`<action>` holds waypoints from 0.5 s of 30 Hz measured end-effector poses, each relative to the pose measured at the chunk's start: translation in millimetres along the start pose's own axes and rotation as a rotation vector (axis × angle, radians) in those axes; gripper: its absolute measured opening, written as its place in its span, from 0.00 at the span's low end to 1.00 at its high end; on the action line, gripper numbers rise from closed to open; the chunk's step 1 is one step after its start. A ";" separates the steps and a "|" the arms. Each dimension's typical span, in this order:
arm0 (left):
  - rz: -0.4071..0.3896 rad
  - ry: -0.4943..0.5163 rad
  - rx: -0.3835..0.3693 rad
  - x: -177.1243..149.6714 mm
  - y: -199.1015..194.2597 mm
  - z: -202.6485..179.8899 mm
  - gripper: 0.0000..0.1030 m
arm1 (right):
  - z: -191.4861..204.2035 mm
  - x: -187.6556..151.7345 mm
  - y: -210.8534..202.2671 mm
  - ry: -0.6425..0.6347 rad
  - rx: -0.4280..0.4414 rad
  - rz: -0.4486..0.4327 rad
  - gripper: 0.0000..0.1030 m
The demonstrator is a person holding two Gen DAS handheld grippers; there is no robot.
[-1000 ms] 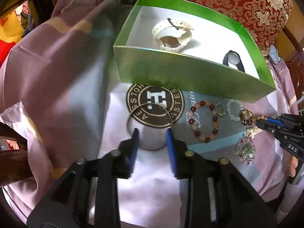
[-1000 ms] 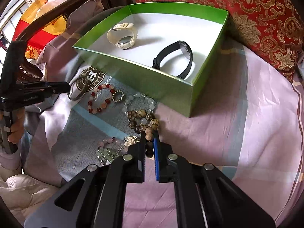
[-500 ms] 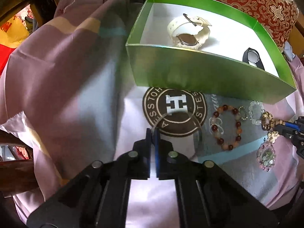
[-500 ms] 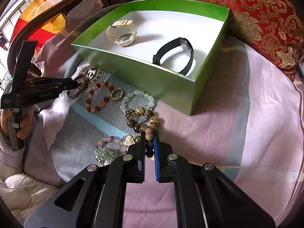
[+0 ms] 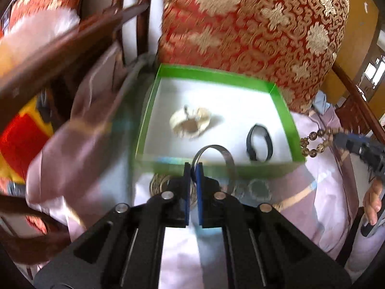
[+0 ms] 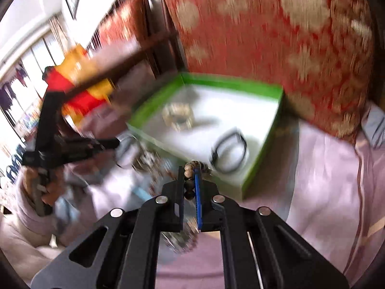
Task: Organize jewelry
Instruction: 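Lower the bangle into the box with the left tool while the right tool grasps brown beads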
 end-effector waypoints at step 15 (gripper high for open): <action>0.040 -0.008 -0.019 47.5 67.3 -16.9 0.05 | -48.8 27.2 67.4 0.149 -0.004 0.049 0.08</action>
Point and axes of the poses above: each gripper's, at about its wrist camera, not at the fingertips, and y roughly the way its jaws point, z to its left, x to its top, the point moved 6 cm from there along y, roughly the way its jaws point, and after that the axes turned 5 degrees about z, right-handed, at the moved point
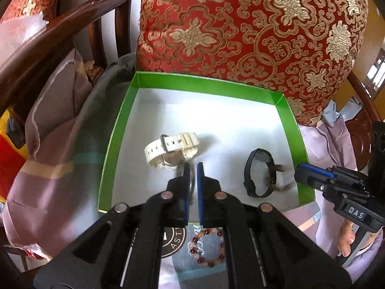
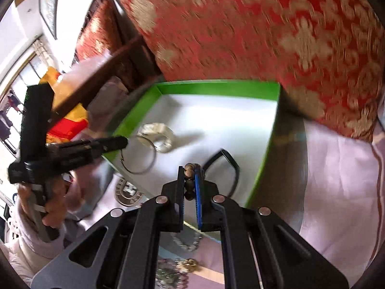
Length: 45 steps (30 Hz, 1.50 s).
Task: Organize jewelry
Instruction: 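Lower the bangle into the box with the left tool while the right tool grasps brown beads, then open the right tool to drop the brown bead bracelet beside the black watch, then grasp the gold flower brooch with the right tool while the left tool grasps the green jade pendant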
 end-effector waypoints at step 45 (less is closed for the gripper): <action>0.204 0.095 -0.012 -136.1 14.9 -33.3 0.71 | 11.2 -108.6 17.9 -0.106 -0.226 0.274 0.21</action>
Point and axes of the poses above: each gripper's, at about its wrist camera, not at the fingertips, and y roughly the way its jaws point, z to its left, x to its top, the point moved 6 cm from there along y, roughly the way its jaws point, and after that the axes turned 5 degrees about z, right-handed, at the moved point
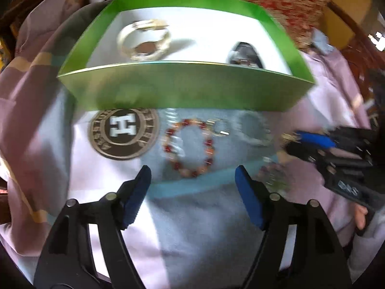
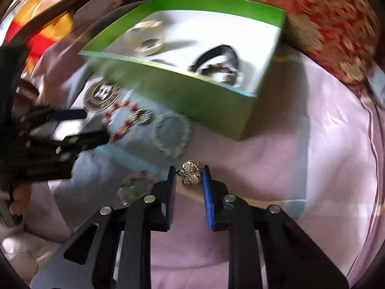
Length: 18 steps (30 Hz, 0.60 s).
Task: Organize jewelry
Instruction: 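Grasp the gold flower brooch with the right tool while the left tool grasps the green jade pendant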
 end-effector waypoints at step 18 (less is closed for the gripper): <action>0.028 0.082 -0.019 -17.6 13.7 -27.2 0.10 | -16.7 1.2 -7.6 0.080 0.015 -0.013 0.42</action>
Point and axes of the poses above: each gripper's, at about its wrist camera, not at the fingertips, and y roughly the way its jaws point, z to its left, x to its top, the point moved 6 cm from there along y, roughly the way its jaws point, and after that the axes turned 5 degrees about z, right-handed, at the moved point
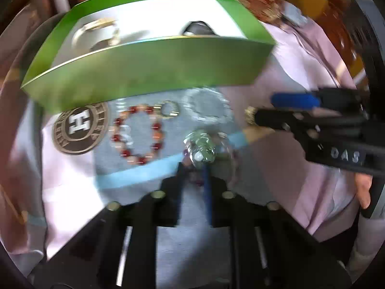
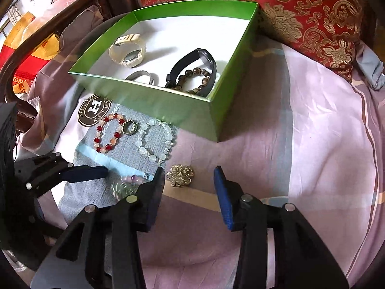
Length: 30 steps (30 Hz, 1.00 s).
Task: Organize jewelry
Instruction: 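Grasp the gold flower brooch with the right tool while the left tool grasps the green jade pendant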
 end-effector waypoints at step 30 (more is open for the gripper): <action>-0.141 -0.026 0.011 25.2 -37.0 7.6 0.06 | 8.1 1.7 6.0 -0.063 -0.003 0.007 0.42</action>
Point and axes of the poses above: each gripper's, at about its wrist camera, not at the fingertips, and y roughly the way its jaws point, z to its left, x to its top, the point moved 6 cm from there along y, roughly the way its jaws point, and after that the axes turned 5 degrees about z, right-handed, at the moved point
